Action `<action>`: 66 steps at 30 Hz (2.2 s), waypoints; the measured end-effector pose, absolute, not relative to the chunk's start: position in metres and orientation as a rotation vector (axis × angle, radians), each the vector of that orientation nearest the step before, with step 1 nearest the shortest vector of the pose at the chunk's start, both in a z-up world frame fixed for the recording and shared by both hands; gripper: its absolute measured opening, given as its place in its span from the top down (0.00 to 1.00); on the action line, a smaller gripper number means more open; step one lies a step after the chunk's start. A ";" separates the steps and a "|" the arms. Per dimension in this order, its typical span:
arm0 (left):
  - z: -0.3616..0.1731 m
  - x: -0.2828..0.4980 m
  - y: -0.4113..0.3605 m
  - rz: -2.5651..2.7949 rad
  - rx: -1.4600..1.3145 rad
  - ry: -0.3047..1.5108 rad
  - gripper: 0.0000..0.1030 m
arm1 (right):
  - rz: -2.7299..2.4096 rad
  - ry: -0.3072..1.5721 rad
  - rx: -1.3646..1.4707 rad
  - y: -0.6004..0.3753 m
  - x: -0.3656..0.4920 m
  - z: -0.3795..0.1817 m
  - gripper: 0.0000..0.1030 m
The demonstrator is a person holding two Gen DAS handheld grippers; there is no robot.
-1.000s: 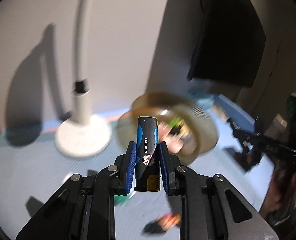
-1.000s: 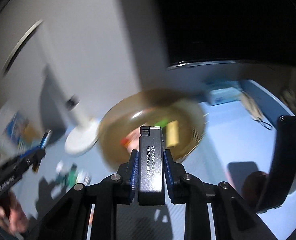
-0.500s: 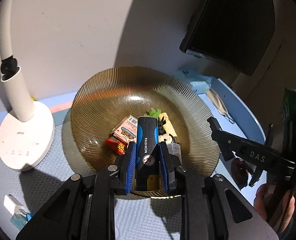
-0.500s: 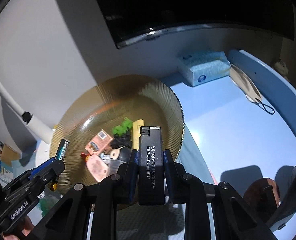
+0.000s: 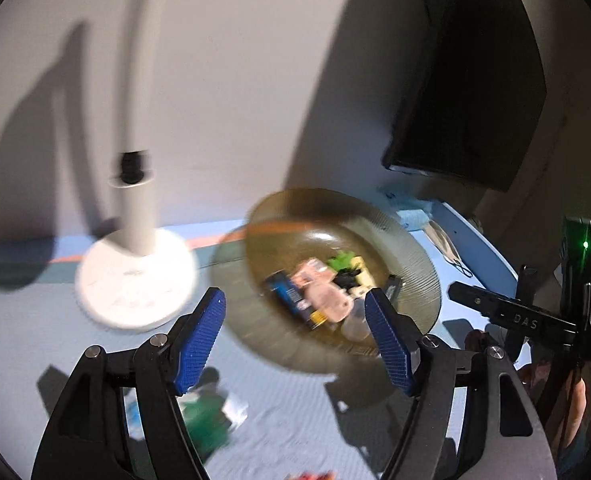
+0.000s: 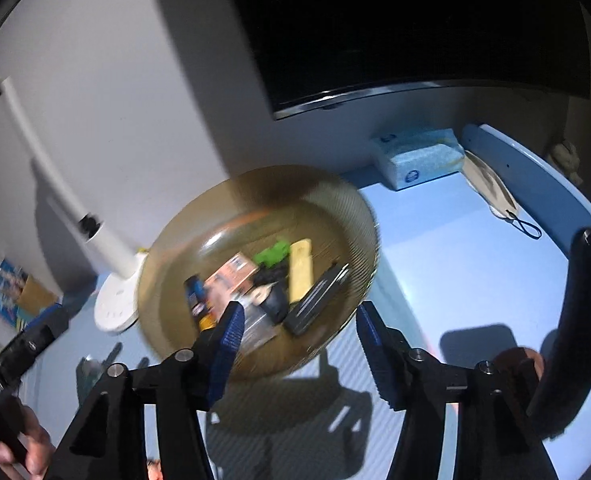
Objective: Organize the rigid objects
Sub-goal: 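Carry lighter and black box to the amber bowl and release both, then move both open tools back over the remaining items, then grasp the clear blue toy with the left tool while the right tool grasps the dark-haired figure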
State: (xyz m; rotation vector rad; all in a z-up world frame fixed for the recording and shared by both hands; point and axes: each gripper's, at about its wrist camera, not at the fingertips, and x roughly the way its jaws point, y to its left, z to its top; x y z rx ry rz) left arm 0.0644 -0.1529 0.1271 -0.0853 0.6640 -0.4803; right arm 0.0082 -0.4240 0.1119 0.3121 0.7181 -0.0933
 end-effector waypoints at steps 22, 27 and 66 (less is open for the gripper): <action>0.012 0.001 0.036 -0.085 -0.218 0.830 0.29 | 0.125 0.720 0.176 -0.313 -0.042 0.019 0.24; 0.012 -0.001 0.034 -0.100 -0.205 0.826 0.27 | 0.137 0.722 0.182 -0.314 -0.040 0.015 0.23; 0.014 0.072 -0.041 -0.307 0.051 0.875 0.67 | 0.562 0.845 -0.275 -0.226 -0.034 -0.012 0.55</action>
